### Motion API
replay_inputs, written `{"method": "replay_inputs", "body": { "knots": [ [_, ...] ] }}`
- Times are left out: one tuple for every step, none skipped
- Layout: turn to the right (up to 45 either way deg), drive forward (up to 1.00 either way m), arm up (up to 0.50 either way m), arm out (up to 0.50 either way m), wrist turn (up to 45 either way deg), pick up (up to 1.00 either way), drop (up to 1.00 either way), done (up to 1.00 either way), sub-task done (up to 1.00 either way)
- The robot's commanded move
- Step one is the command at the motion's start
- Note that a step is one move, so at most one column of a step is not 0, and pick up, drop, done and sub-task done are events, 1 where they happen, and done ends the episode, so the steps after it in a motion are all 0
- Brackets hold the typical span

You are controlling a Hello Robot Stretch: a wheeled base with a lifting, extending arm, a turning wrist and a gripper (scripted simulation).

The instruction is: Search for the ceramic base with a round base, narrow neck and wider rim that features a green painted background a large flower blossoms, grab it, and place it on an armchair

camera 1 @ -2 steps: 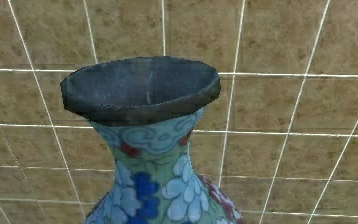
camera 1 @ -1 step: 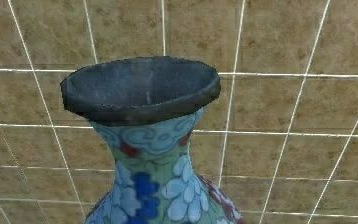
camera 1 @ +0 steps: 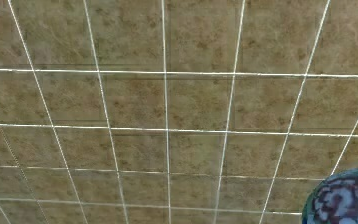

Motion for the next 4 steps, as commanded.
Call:
{"method": "replay_inputs", "body": {
  "knots": [
    [0.0,0.0,0.0,0.0,45.0,0.0,0.0,0.0,0.0],
    [0.0,0.0,0.0,0.0,45.0,0.0,0.0,0.0,0.0],
    [0.0,0.0,0.0,0.0,39.0,0.0,0.0,0.0,0.0],
    [0.0,0.0,-0.38,0.0,0.0,0.0,0.0,0.0,0.0]
  ]
}}
